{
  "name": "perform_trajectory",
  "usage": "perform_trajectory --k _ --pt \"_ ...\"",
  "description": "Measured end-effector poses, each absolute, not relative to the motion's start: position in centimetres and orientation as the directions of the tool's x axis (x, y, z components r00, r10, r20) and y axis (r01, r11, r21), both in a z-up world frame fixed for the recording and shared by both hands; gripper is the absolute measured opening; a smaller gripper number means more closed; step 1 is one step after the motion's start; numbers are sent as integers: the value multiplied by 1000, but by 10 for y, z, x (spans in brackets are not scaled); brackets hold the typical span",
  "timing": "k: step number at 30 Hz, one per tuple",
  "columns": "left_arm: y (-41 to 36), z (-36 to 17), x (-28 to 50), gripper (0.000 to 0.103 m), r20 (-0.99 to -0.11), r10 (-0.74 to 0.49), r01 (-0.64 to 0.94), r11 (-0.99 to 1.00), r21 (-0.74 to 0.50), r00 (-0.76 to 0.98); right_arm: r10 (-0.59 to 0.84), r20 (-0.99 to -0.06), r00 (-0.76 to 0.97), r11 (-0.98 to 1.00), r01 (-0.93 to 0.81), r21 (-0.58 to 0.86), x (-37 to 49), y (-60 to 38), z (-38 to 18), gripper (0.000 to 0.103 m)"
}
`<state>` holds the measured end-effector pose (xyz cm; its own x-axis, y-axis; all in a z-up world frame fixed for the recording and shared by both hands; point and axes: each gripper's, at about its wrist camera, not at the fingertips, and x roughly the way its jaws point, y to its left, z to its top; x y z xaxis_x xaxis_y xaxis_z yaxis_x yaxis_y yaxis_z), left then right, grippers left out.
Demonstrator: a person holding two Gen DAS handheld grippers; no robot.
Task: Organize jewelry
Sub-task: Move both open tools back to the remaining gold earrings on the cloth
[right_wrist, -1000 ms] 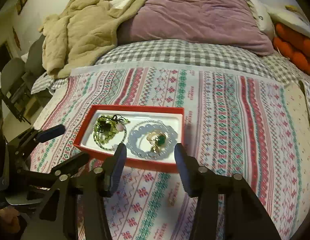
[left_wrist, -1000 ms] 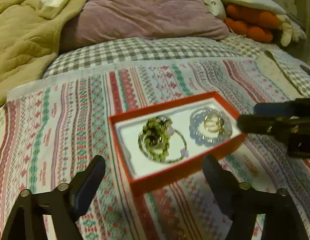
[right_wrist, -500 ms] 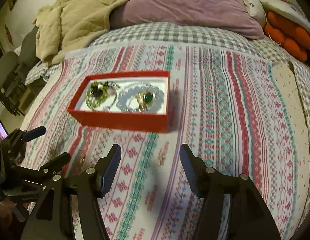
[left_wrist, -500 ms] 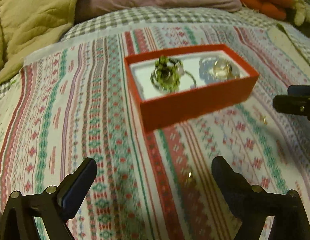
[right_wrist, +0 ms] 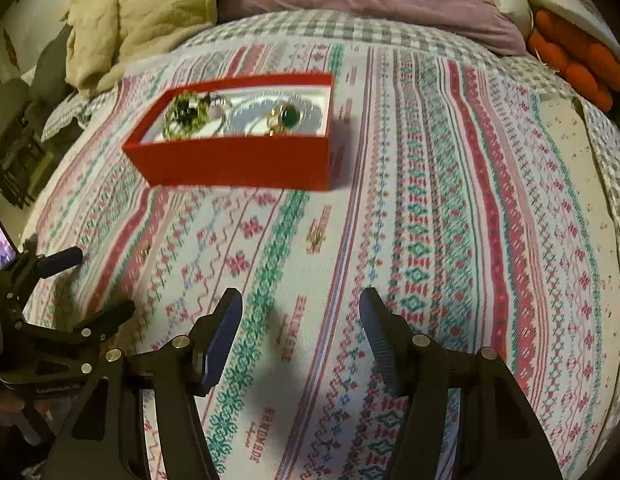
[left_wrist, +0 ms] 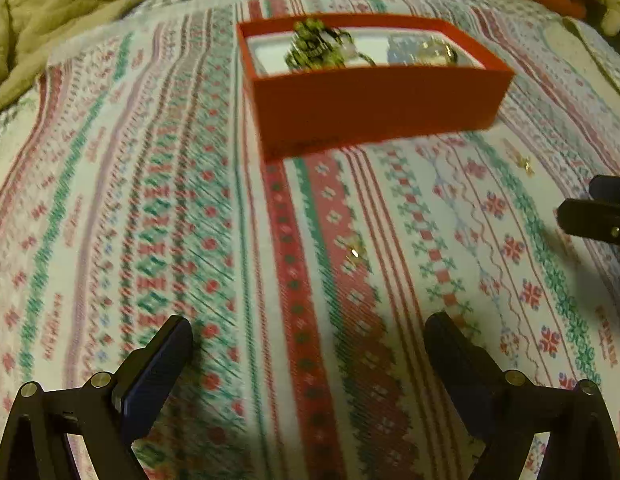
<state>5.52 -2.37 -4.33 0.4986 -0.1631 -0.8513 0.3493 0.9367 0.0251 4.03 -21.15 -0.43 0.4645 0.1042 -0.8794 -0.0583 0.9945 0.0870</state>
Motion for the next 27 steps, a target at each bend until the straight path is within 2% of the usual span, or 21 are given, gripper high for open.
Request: perform_trajectory --k 8,19,21,27 --pt "-28 -49 52 95 -825 -174 349 937 29 537 85 -896 435 995 -75 57 38 -208 -21 64" --pt "-37 -51 45 75 -794 -213 392 919 34 569 59 -894 445 995 -101 15 36 -202 -25 67" --pt "-38 -51 45 67 -793 -224 402 915 29 567 55 -893 446 995 -104 9 36 -202 -25 67" --pt "-36 -51 46 60 -788 -251 407 914 0 563 49 -887 459 996 -90 9 38 -205 -26 67"
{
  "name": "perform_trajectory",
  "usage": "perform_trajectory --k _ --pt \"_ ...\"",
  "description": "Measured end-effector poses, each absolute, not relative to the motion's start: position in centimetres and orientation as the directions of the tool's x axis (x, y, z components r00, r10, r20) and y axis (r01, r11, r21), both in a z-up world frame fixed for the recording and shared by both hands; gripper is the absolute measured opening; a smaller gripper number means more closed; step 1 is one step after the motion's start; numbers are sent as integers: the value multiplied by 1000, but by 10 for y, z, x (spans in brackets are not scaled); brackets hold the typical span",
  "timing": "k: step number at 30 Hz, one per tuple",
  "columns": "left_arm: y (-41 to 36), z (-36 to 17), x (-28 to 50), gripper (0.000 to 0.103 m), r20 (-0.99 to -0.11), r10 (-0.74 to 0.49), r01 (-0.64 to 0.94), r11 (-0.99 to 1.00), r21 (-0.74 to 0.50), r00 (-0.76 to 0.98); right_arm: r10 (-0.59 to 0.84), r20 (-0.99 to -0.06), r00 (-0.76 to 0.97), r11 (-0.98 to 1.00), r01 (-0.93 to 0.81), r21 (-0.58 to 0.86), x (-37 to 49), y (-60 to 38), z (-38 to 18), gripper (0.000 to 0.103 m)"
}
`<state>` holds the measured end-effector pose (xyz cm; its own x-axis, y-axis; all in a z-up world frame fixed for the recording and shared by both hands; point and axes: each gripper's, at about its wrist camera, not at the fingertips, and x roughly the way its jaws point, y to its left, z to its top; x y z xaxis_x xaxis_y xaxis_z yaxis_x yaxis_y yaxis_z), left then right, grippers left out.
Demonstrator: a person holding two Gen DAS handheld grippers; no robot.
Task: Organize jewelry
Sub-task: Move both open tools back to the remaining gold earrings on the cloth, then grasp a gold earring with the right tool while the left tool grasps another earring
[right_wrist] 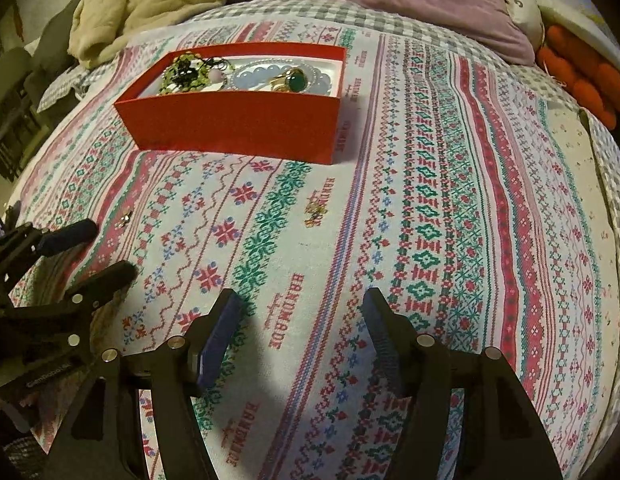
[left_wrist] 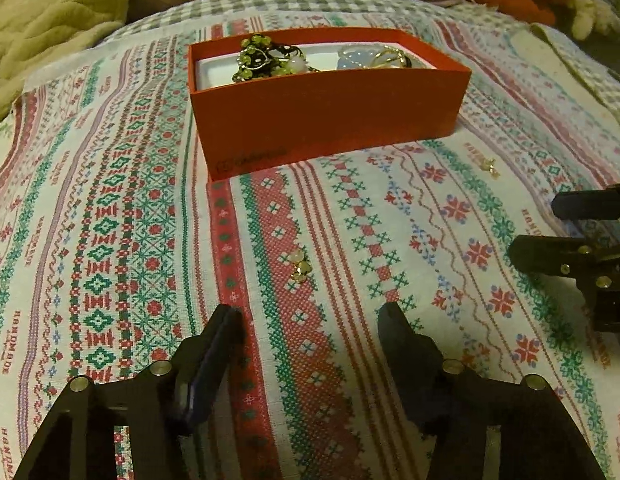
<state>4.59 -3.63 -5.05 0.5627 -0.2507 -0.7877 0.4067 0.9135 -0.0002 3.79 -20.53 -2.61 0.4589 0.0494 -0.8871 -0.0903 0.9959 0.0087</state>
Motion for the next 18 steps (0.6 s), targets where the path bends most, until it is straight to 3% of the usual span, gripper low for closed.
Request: perform_trajectory --k 11,18 --pt "-21 -49 52 49 -782 -308 384 918 -95 543 41 -877 479 995 -96 -6 54 -208 -28 67" --pt "-23 -48 54 49 -781 -304 385 919 -88 546 55 -865 498 995 -97 7 69 -211 -29 64"
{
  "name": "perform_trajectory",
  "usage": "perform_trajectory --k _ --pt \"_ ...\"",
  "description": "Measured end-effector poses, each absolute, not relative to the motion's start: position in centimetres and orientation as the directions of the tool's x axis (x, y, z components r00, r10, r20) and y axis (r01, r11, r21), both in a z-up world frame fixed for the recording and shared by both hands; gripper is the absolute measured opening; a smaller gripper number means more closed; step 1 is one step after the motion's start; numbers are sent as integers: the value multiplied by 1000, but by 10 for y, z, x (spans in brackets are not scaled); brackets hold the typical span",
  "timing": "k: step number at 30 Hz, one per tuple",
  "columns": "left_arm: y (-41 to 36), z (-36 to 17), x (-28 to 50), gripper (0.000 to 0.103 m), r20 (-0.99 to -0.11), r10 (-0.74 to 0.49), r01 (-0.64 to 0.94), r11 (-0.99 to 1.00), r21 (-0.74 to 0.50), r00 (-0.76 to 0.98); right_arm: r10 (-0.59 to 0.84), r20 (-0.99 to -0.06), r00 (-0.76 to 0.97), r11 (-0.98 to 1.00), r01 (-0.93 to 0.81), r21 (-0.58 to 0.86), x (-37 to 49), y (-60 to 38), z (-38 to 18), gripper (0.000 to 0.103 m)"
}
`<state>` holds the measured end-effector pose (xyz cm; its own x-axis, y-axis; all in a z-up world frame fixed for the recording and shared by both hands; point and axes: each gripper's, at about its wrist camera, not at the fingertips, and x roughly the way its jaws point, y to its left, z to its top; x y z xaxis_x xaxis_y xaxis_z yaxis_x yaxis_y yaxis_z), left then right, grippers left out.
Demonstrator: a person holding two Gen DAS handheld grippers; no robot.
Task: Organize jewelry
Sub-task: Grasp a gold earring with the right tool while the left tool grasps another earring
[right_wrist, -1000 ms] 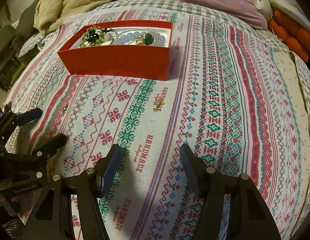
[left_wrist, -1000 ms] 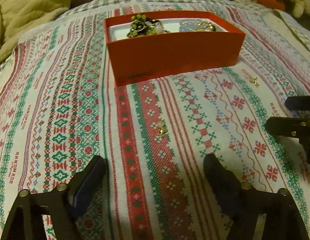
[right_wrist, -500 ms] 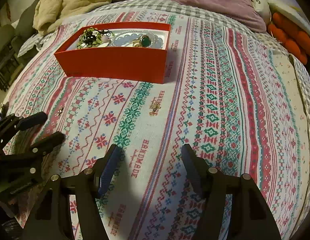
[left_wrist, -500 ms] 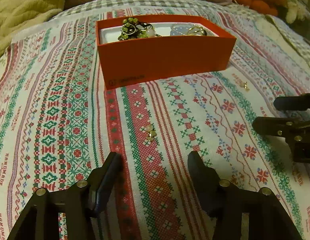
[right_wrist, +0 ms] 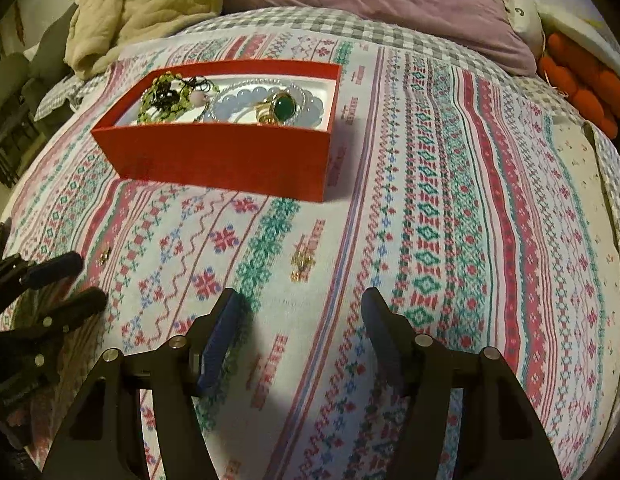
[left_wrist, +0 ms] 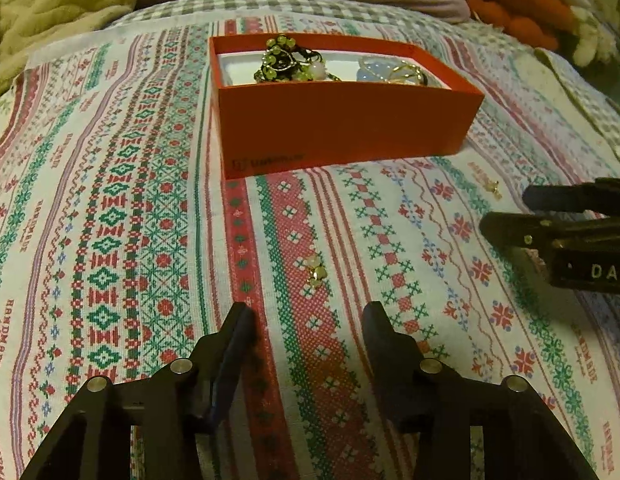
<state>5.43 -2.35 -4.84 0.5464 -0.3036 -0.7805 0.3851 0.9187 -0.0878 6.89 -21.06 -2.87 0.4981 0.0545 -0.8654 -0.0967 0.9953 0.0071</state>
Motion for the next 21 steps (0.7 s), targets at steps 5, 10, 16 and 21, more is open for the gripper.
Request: perform_trajectory --k 5,10,16,21 --pt "-22 -48 57 49 -781 -312 386 917 -99 541 64 -858 510 994 -110 9 79 -213 -28 48" --pt "-21 -48 57 49 -781 -322 395 912 -106 535 64 -860 506 992 -123 1 85 -210 -28 30" --pt "-19 -48 58 47 -782 -333 400 909 -117 527 72 -866 494 984 -178 -20 81 -198 -30 7" --pt "-20 -48 60 34 -783 -339 408 905 -119 521 88 -866 492 985 -171 4 77 -201 -29 6"
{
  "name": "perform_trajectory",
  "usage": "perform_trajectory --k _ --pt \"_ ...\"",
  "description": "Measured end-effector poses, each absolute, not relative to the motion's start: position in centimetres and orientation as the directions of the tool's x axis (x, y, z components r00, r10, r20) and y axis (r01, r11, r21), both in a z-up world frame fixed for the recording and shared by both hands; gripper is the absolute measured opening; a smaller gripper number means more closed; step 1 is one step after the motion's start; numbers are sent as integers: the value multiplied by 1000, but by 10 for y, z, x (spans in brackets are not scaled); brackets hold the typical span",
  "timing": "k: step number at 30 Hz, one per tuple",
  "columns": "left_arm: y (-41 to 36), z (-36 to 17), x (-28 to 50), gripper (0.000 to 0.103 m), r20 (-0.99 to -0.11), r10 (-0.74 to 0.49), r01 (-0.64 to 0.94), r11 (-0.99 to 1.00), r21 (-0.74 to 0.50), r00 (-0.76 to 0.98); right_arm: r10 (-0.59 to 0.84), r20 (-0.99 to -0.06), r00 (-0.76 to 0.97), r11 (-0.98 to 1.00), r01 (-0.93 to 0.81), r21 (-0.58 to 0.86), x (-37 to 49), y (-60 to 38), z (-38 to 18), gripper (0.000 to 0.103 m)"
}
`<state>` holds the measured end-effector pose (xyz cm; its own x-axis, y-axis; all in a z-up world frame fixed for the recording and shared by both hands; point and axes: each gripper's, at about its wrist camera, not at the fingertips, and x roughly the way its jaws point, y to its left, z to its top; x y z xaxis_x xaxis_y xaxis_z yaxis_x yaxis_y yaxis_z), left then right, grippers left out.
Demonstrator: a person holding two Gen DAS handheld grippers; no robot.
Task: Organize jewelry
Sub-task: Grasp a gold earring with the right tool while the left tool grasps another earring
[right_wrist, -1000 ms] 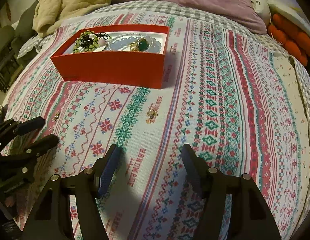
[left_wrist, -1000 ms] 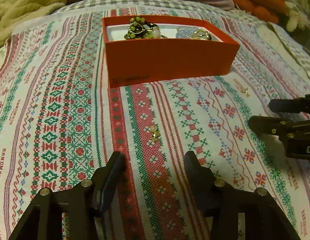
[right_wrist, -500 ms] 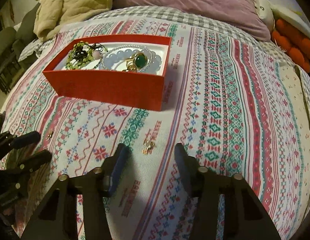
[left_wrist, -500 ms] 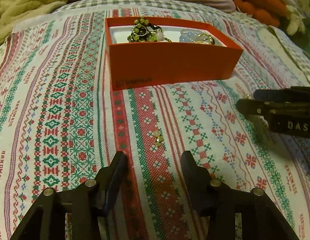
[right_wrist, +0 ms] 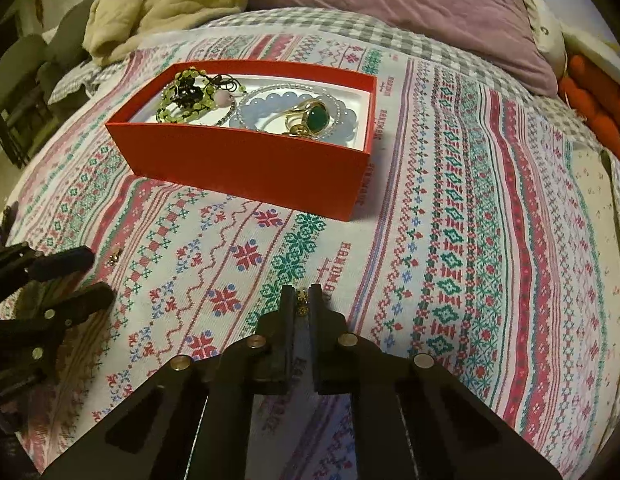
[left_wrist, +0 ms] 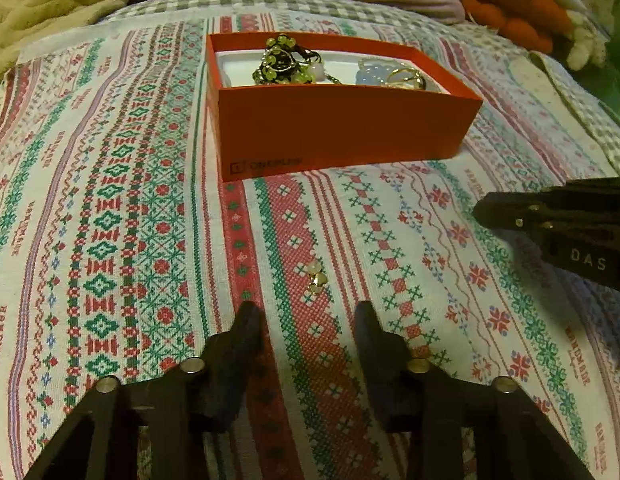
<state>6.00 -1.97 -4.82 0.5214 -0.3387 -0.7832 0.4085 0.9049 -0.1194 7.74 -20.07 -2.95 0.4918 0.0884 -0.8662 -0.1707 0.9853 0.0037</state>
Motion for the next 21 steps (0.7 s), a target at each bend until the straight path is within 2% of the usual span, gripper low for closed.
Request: perform_trajectory --k 3,10,15,21 --pt "-26 -49 62 28 -786 -344 433 895 -108 513 95 -867 488 986 -167 15 75 -201 -29 6" --pt "-36 -50 60 22 -789 -330 461 885 -67 518 97 -867 488 984 -176 10 68 -198 -28 6" --pt "-39 -49 60 5 -792 -316 468 883 -44 522 97 -868 487 985 -172 13 66 -197 -28 6" --pt "-42 -49 60 0 -792 -302 472 881 -20 530 100 -868 487 984 -175 15 63 -195 -27 6"
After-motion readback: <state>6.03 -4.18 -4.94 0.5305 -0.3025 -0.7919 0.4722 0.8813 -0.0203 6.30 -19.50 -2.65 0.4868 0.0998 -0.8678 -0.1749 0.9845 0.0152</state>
